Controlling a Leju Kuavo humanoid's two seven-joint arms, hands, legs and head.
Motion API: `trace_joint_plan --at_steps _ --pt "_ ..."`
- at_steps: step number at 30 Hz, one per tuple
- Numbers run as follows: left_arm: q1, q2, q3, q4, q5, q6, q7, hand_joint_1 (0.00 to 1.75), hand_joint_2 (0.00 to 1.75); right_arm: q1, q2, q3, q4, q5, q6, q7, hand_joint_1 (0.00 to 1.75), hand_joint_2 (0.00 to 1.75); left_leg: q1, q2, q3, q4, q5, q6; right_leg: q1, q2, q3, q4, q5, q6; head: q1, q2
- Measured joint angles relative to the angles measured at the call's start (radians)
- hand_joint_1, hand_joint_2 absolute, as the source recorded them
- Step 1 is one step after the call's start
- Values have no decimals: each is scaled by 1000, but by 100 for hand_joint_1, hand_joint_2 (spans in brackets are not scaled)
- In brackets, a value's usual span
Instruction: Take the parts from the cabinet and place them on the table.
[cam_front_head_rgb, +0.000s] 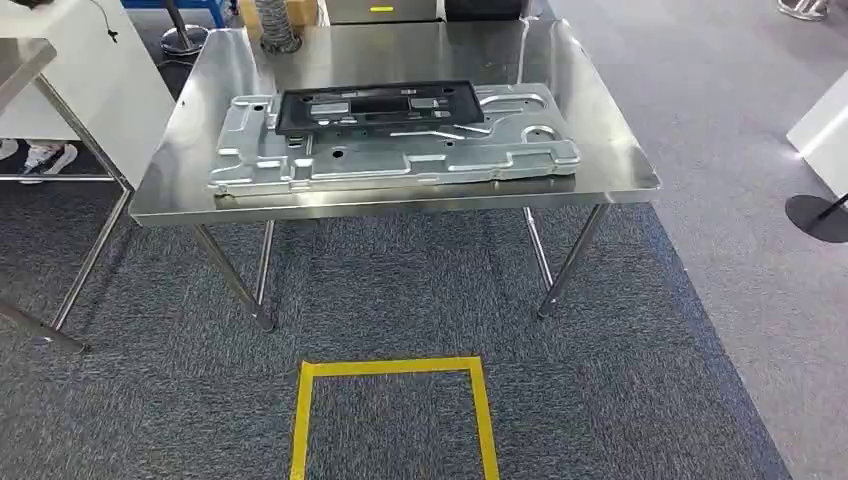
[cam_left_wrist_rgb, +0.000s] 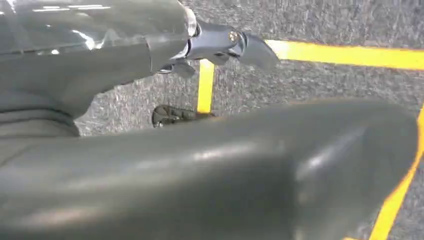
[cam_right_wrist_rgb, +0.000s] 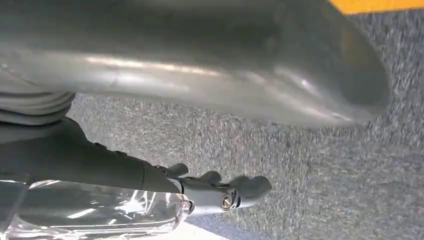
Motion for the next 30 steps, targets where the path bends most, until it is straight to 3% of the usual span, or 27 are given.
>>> trace_joint_plan --at_steps 1,2,3,4,5,6,7,8,9,10,11,12,14,15,16,17,18,19,20,21,22,24,25,26,27,28,30 --pt "-2 0 0 0 2 0 -2 0 0 0 0 0 1 1 2 0 0 0 -2 5 -13 2 10 8 -2 4 -11 23 -46 4 2 0" --pt "-2 0 0 0 2 0 -5 0 0 1 2 1 2 4 4 -1 0 0 -2 5 -28 2 22 15 -4 5 -28 76 -114 7 8 0" --pt "-2 0 0 0 3 1 -8 0 0 1 2 2 2 4 4 -3 0 0 -3 5 -45 2 35 16 -7 5 -47 151 -182 12 11 0" --pt "0 0 0 0 3 1 -11 0 0 1 2 2 2 4 4 -6 0 0 -5 5 -64 3 48 16 -7 5 -65 236 -234 16 9 0" --pt "1 0 0 0 3 1 -13 0 0 1 2 2 2 3 4 -8 0 0 -5 5 -80 5 60 15 -7 5 -72 296 -248 19 11 0" --pt "1 0 0 0 2 1 -14 0 0 1 2 2 2 3 4 -11 0 0 -6 6 -98 8 71 12 -7 5 -63 321 -227 20 10 0" --pt "1 0 0 0 2 1 -14 0 0 1 2 2 2 2 4 -11 0 0 -6 7 -112 12 82 11 -7 5 -34 305 -190 18 11 0" --pt "1 0 0 0 1 1 -13 0 0 1 2 2 3 2 4 -11 0 0 -6 7 -130 18 91 8 -7 5 16 247 -149 15 10 0" --pt "2 -1 0 0 -1 1 -13 0 0 0 2 2 3 2 4 -11 0 0 -6 7 -145 23 99 5 -6 5 82 157 -126 9 10 0" --pt "1 -2 0 0 -3 1 -13 0 0 -2 1 2 3 3 4 -11 0 0 -6 6 -154 29 107 2 -5 5 154 62 -136 2 10 0" --pt "1 -2 -1 0 -4 1 -13 0 0 -5 0 2 3 4 4 -11 0 0 -12 5 -162 34 111 -3 3 6 210 -26 -165 -3 10 0" --pt "1 -3 -1 0 -6 1 -13 0 0 -5 0 2 3 5 4 -9 0 0 -11 7 -165 35 121 -9 3 5 222 -59 -180 -8 8 0" --pt "0 -3 -2 0 -9 4 -11 0 0 -5 0 2 3 7 5 -7 0 0 -7 9 -167 30 140 -21 9 6 209 -51 -168 -21 9 0" --pt "3 -2 -2 0 -10 5 -11 0 0 -3 0 2 4 7 6 -5 0 0 -9 7 -172 30 146 -29 1 5 203 -58 -153 -33 10 0" --pt "3 -2 -3 0 -10 7 -10 0 0 -5 0 2 5 7 6 -5 0 0 -4 1 -181 45 116 -33 0 -2 191 -59 -143 -40 11 0" --pt "5 -2 -3 0 -10 10 -9 0 0 -6 0 2 5 7 8 -5 0 0 -5 -1 -198 85 60 -38 1 -2 177 -58 -133 -49 7 0" --pt "5 -3 -4 0 -10 12 -8 0 0 -3 -1 2 5 7 10 -5 0 0 -3 -1 -220 160 -7 -42 1 -3 162 -58 -124 -53 -1 0" --pt "5 -3 -5 0 -10 14 -8 0 0 -1 -1 2 5 6 12 -6 0 0 -2 -1 -241 237 -54 -45 3 -3 148 -58 -113 -54 2 0" --pt "5 -4 -5 0 -11 15 -5 0 0 0 -2 2 5 4 17 -9 0 0 0 -1 -258 311 -78 -49 4 -3 133 -58 -102 -54 0 0" --pt "5 -4 -5 0 -11 18 -2 0 0 0 -2 2 5 3 19 -11 0 0 2 -1 -260 355 -64 -50 4 -3 118 -56 -91 -52 1 0" --pt "5 -4 -5 0 -11 19 1 0 0 0 -2 2 5 2 21 -13 0 0 3 -1 -244 355 -27 -51 4 -3 105 -53 -83 -50 1 0" --pt "4 -4 -5 0 -11 22 9 0 0 1 -2 2 5 -3 35 -14 0 0 3 -1 -151 238 46 -47 3 -2 80 -41 -71 -44 0 0" --pt "3 -4 -5 0 -11 24 15 0 0 1 -2 1 5 -6 49 -14 0 0 3 -1 -78 136 49 -43 3 -2 70 -32 -68 -40 0 0" --pt "0 -3 -5 0 -11 28 24 0 0 1 -2 1 5 -13 71 -14 0 0 -1 -2 -13 41 12 -37 7 -1 62 -21 -67 -35 0 0" --pt "-3 -3 -5 0 -11 32 28 0 0 1 -2 0 5 -16 94 -11 0 0 -2 -2 -1 7 -5 -30 8 -3 57 -15 -64 -29 3 0" --pt "-3 -3 -5 0 -11 32 34 0 0 0 -2 -2 5 -23 120 -5 0 0 -3 -2 -10 4 -11 -24 9 -4 53 -11 -59 -22 1 0" --pt "2 -3 -5 0 -13 35 45 0 0 -2 -2 -8 5 -40 177 20 0 0 -3 -1 -14 2 -3 -9 7 -4 52 -13 -50 -10 1 0"
